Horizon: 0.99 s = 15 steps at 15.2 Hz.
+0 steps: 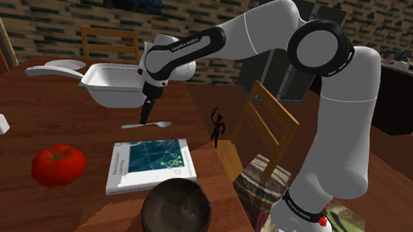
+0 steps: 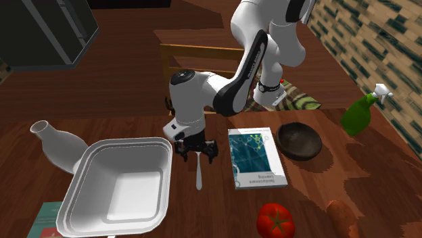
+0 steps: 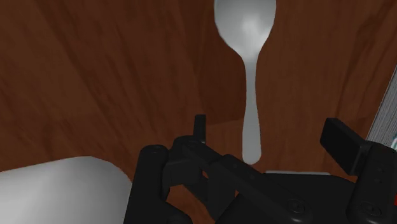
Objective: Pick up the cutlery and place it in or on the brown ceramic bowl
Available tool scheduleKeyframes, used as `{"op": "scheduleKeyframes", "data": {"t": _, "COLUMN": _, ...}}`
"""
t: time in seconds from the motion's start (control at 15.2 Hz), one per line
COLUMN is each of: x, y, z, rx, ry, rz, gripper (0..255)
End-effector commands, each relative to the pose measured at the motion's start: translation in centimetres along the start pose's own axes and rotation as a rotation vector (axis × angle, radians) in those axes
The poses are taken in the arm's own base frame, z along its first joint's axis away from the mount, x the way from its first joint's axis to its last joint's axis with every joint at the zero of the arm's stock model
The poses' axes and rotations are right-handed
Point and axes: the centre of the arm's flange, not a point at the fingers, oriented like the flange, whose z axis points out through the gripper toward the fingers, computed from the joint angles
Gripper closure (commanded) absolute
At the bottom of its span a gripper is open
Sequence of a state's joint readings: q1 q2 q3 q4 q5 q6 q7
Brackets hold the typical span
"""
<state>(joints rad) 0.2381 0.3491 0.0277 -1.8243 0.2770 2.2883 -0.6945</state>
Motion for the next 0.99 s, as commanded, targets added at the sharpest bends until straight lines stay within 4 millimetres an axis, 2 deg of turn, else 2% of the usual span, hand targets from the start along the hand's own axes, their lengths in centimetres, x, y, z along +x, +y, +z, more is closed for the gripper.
{"op": "scheduleKeyframes", "data": {"t": 0.0, "x": 0.0, "y": 0.0, "z": 1.1, "rx": 0.000, "ry": 0.001, "rz": -0.001, "gripper": 0}}
{"op": "scheduleKeyframes", "data": {"t": 0.2, "x": 0.0, "y": 0.0, "z": 2.4, "rx": 0.000, "ry": 0.001, "rz": -0.001, "gripper": 0}}
{"op": "scheduleKeyframes", "data": {"t": 0.66, "x": 0.0, "y": 0.0, "z": 2.4, "rx": 0.000, "ry": 0.001, "rz": -0.001, "gripper": 0}}
{"op": "scheduleKeyframes", "data": {"t": 0.73, "x": 0.0, "y": 0.0, "z": 2.4, "rx": 0.000, "ry": 0.001, "rz": -0.001, "gripper": 255}}
{"op": "scheduleKeyframes", "data": {"t": 0.92, "x": 0.0, "y": 0.0, "z": 2.4, "rx": 0.000, "ry": 0.001, "rz": -0.001, "gripper": 255}}
